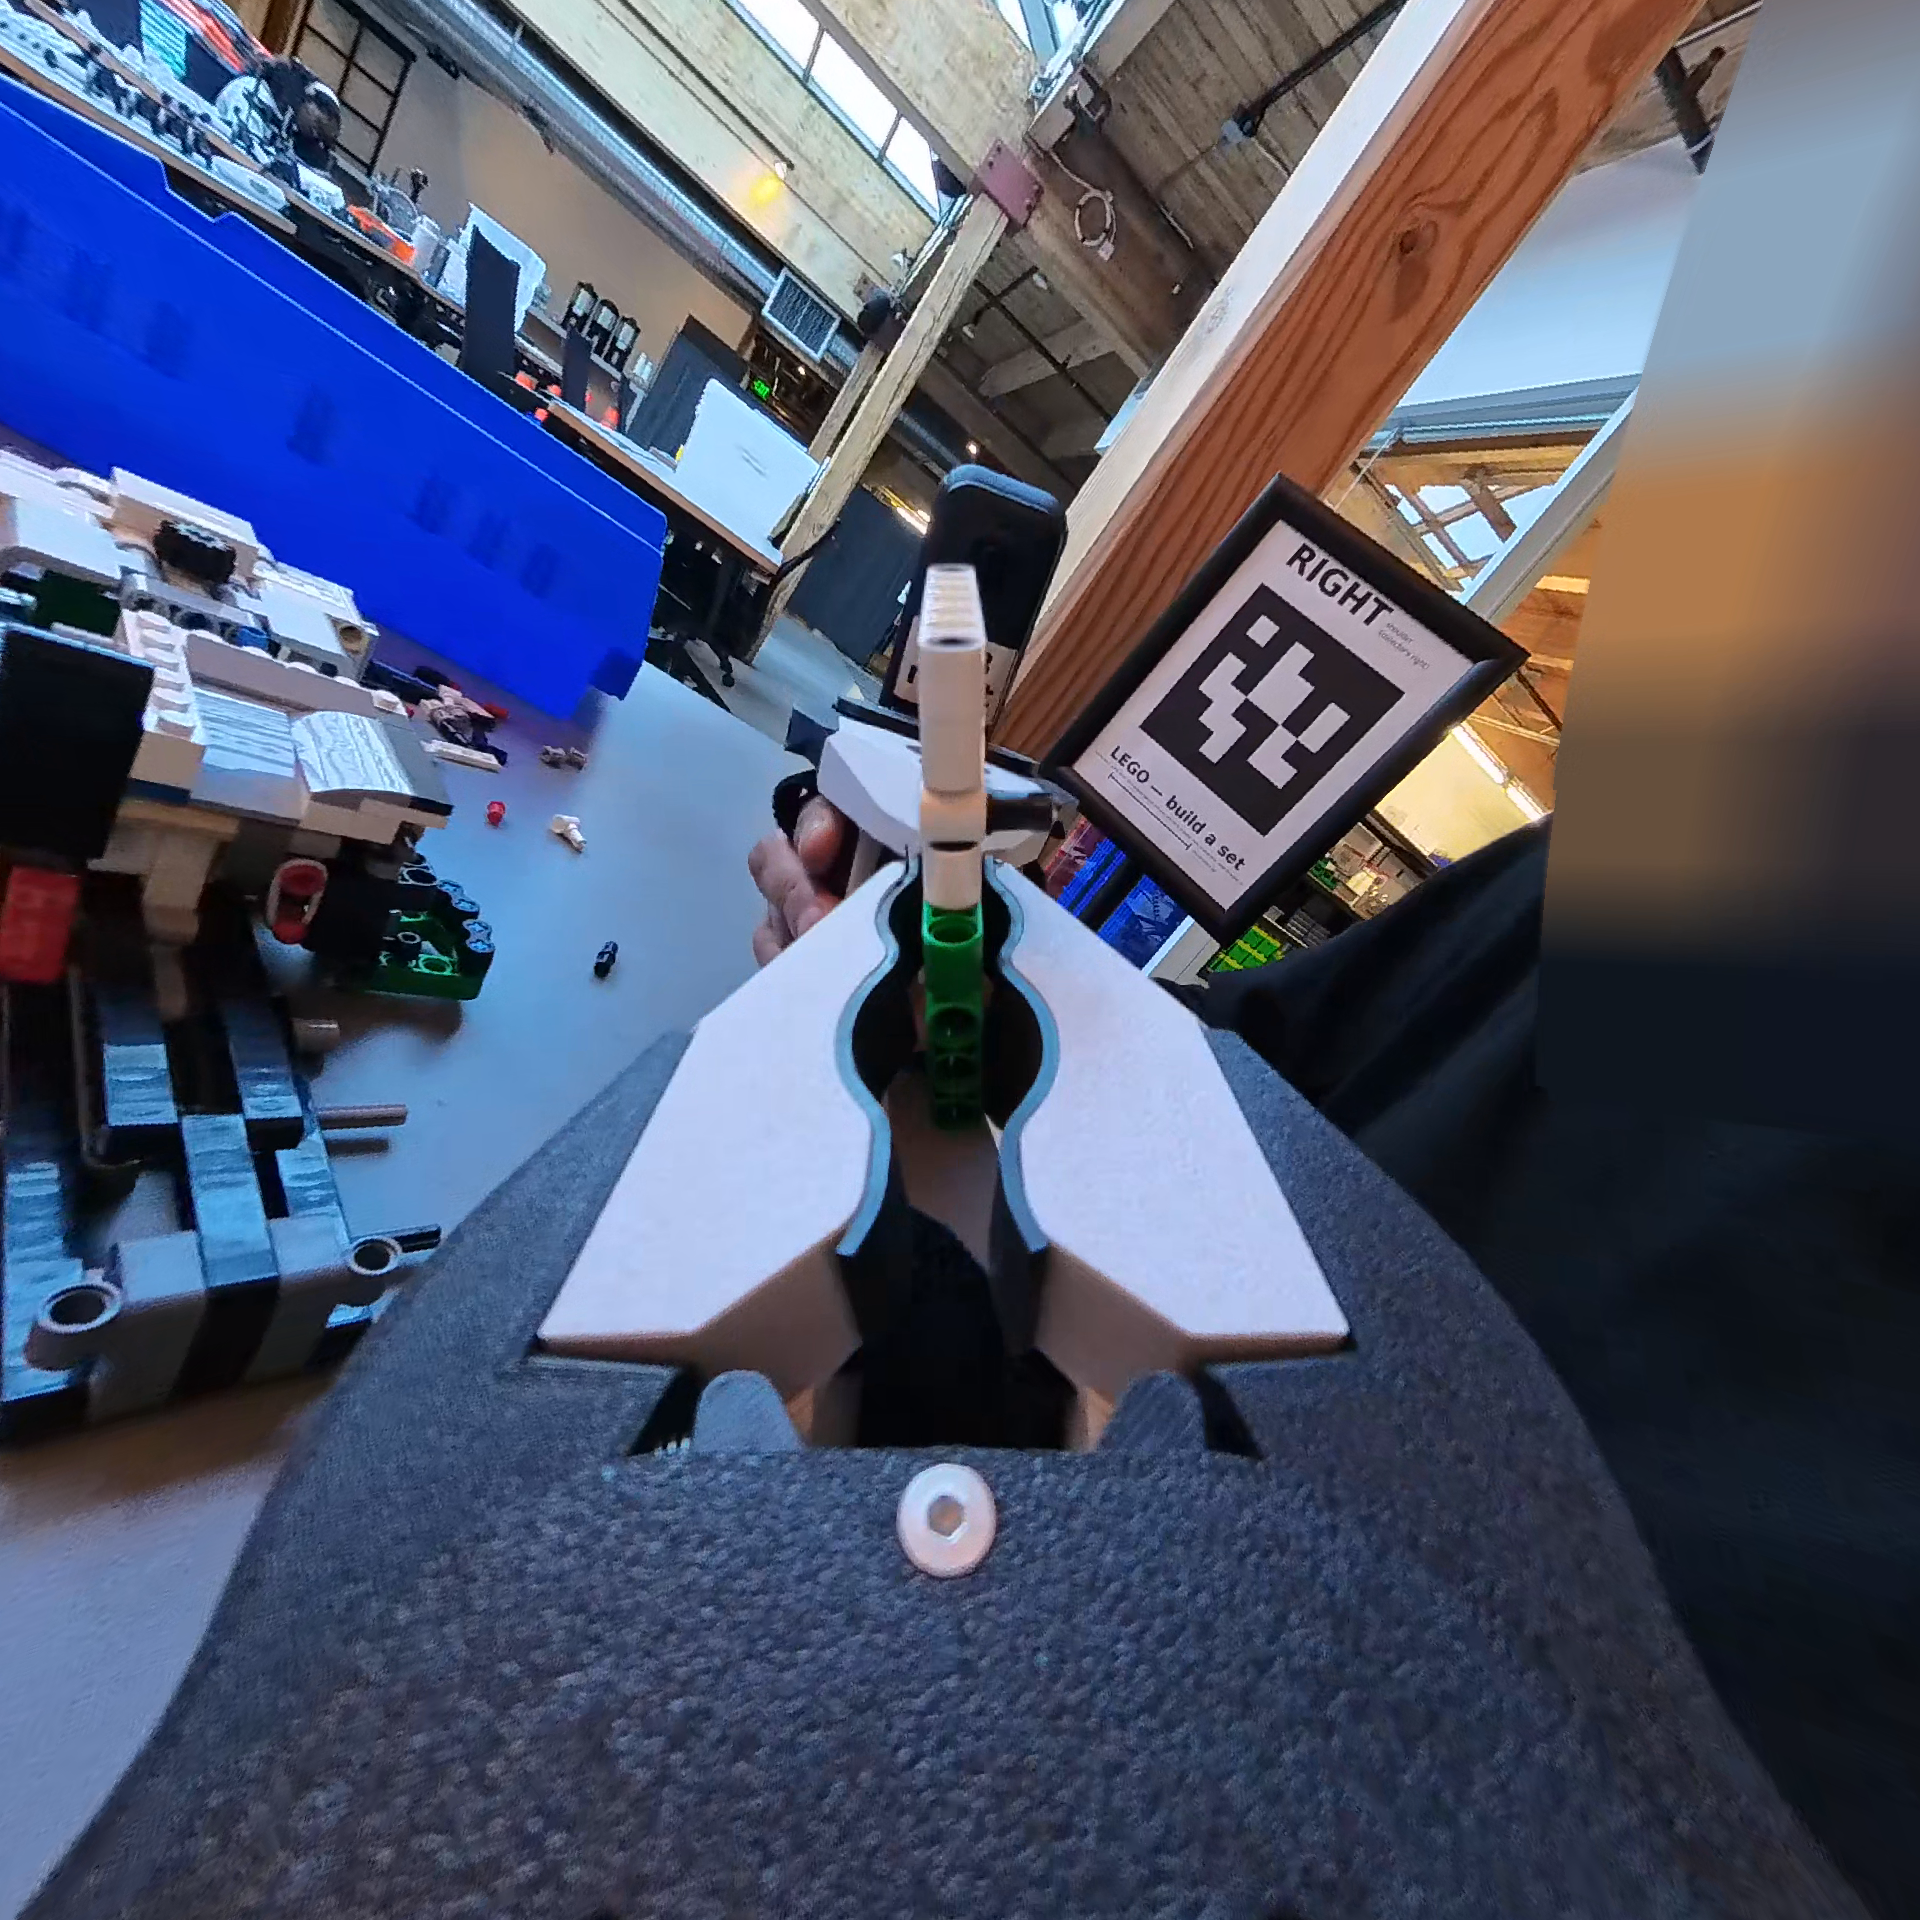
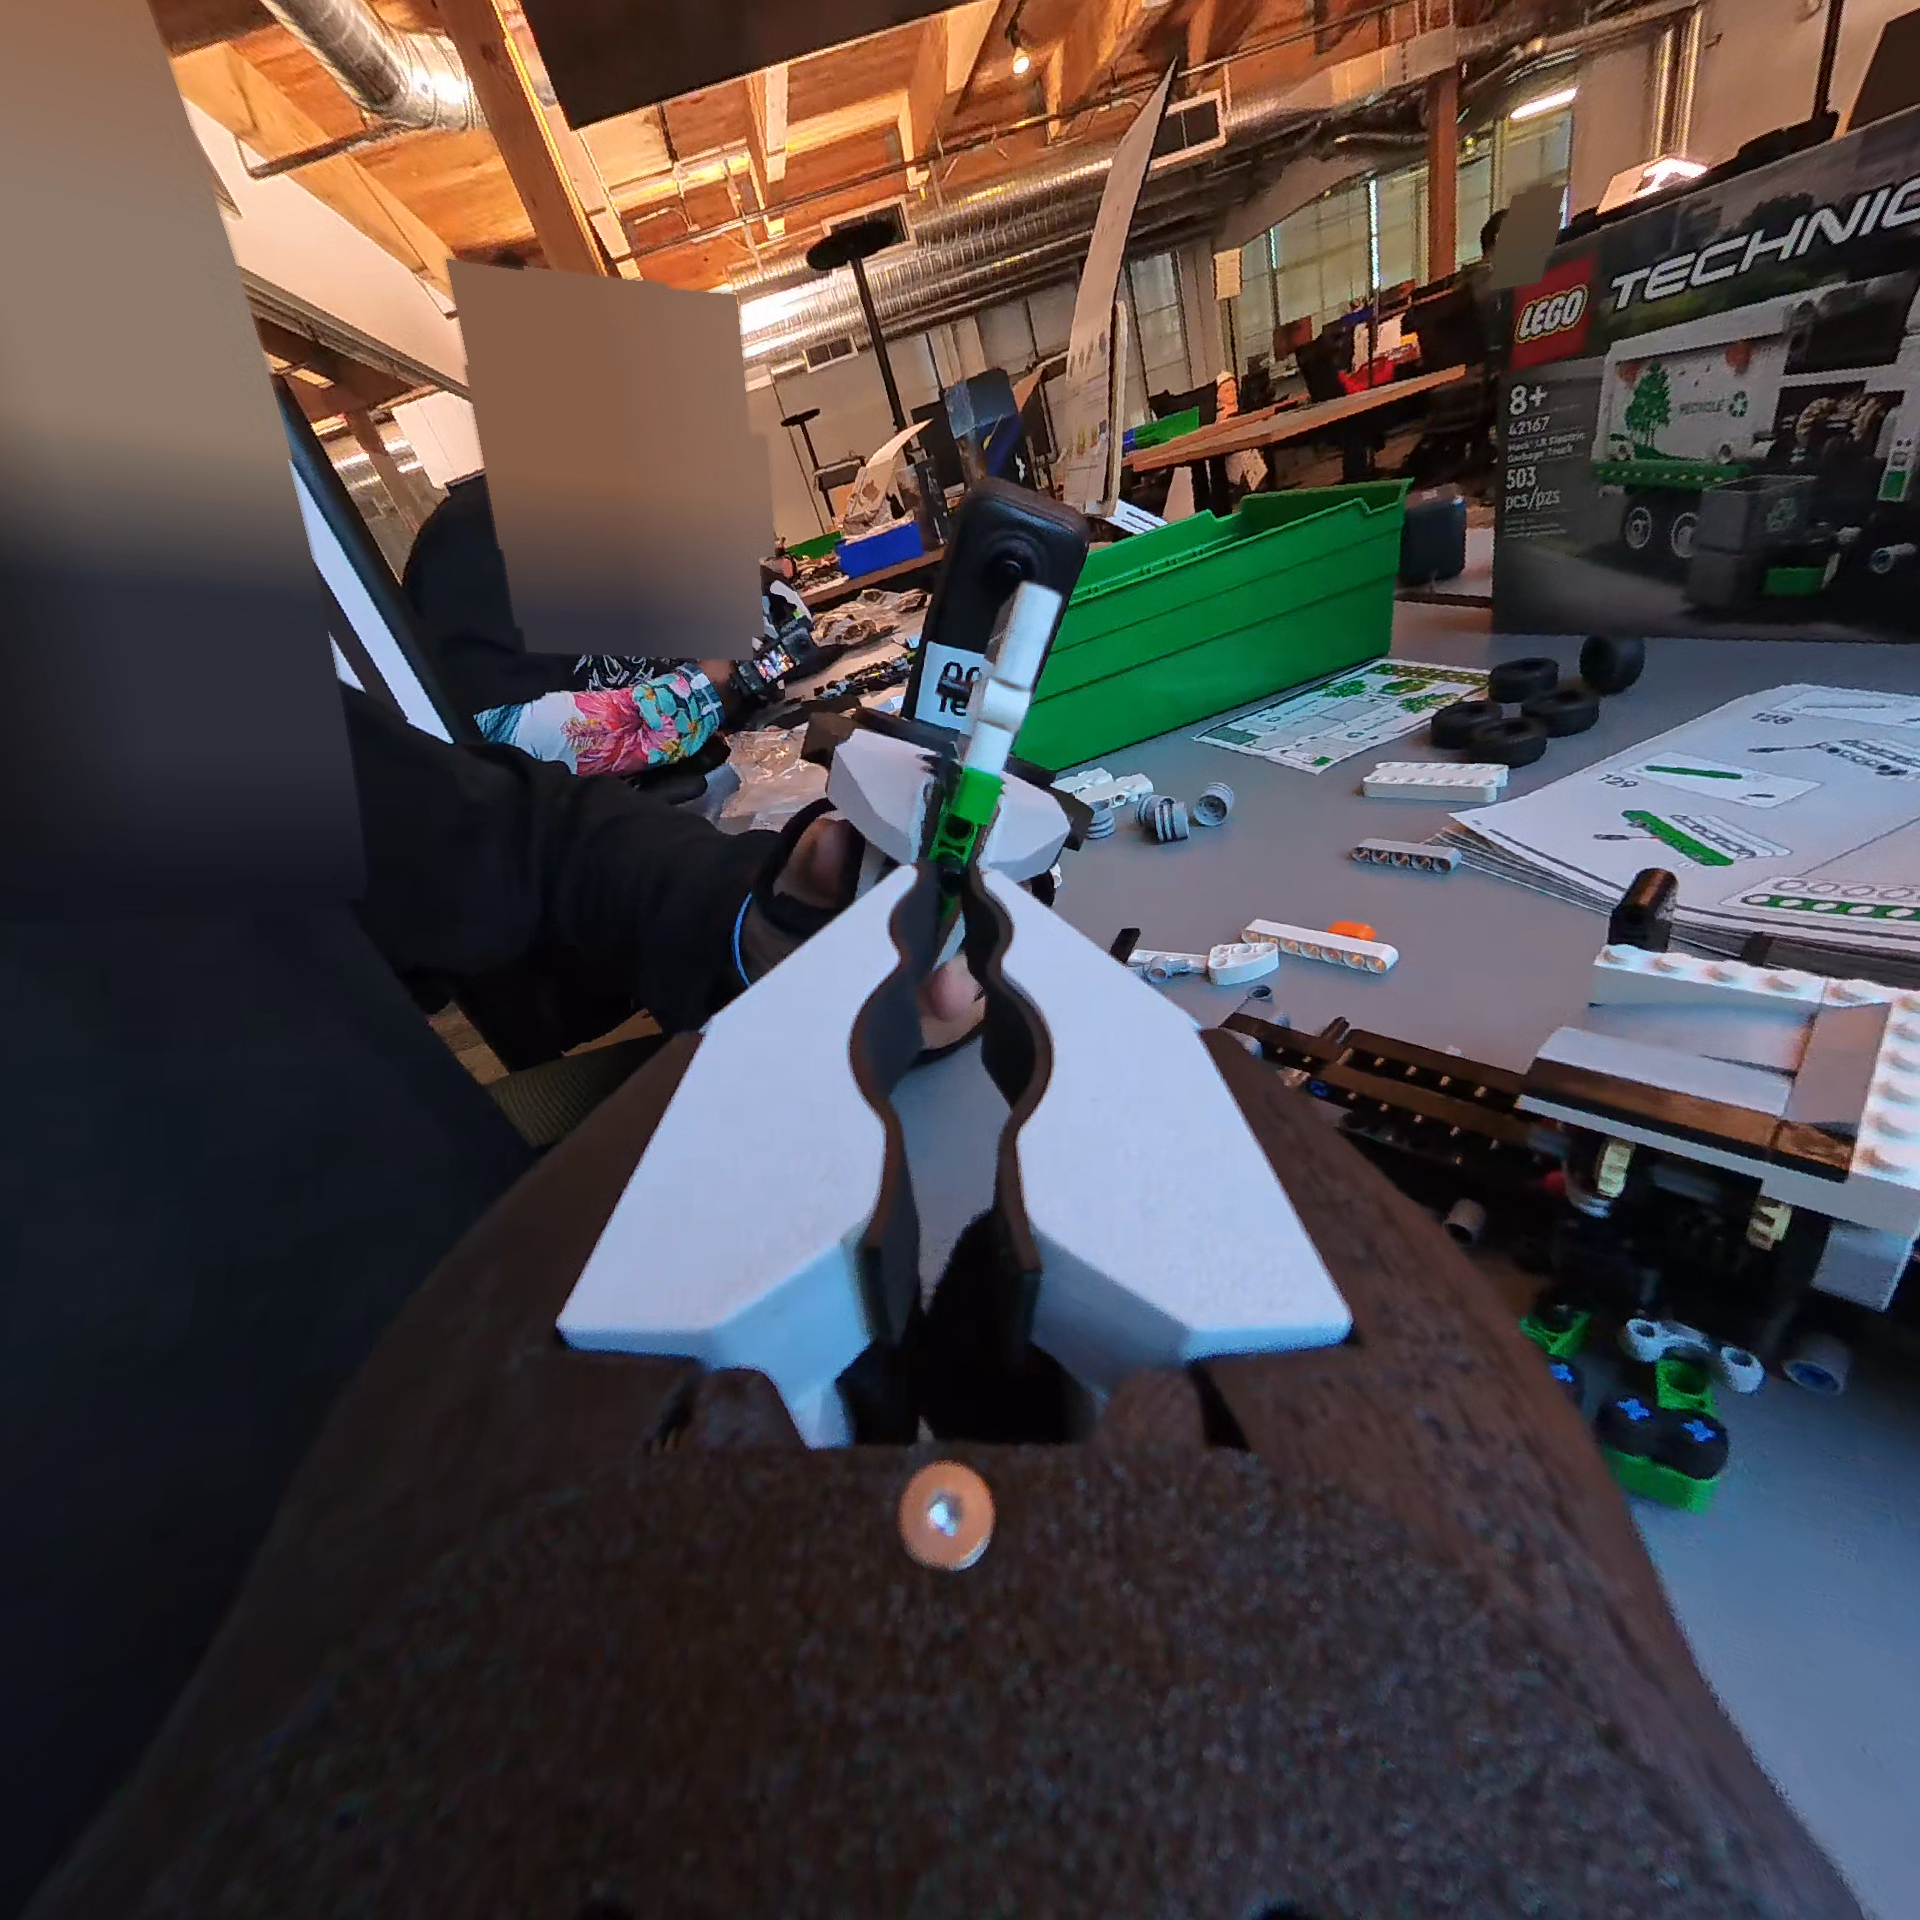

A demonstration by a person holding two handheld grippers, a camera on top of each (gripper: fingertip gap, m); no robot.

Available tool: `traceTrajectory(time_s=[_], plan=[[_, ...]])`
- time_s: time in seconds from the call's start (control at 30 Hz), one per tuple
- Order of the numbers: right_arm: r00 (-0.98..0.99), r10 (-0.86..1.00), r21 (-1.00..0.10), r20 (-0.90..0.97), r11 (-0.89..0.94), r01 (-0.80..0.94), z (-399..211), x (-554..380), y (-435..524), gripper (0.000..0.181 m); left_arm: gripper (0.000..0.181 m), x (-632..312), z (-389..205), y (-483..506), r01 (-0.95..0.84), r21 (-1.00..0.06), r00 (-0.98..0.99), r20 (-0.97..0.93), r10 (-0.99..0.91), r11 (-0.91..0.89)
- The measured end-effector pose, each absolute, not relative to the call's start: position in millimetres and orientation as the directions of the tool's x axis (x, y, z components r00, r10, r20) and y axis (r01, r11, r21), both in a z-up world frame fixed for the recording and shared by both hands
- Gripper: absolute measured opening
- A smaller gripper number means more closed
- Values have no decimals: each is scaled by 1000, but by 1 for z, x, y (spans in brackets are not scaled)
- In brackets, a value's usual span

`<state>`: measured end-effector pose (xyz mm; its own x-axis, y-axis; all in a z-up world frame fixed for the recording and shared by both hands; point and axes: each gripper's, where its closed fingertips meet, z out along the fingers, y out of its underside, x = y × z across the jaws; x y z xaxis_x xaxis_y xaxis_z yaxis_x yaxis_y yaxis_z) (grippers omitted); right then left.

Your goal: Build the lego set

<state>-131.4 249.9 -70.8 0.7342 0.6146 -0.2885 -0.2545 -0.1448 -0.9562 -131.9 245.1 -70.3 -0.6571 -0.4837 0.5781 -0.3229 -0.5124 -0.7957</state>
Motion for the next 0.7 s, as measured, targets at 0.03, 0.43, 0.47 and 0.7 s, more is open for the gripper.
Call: traceTrajectory(time_s=[0.03,0.43,0.47,0.7], plan=[[733,614,-955,-292,-140,-263,-70,-131,250,3,6,-132,-71,245,-323,-797,-656,578,-486,-511],[733,601,-946,-320,-157,-284,-72,-128,252,3,6,-130,-77,242,-367,-791,-639,597,-485,-489],[727,605,-945,-323,-163,-284,-72,-128,251,3,6,-130,-79,242,-377,-791,-638,599,-484,-482],[671,610,-905,-422,-328,-271,-96,-130,251,3,6,-132,-102,243,-493,-786,-583,617,-528,-373]])
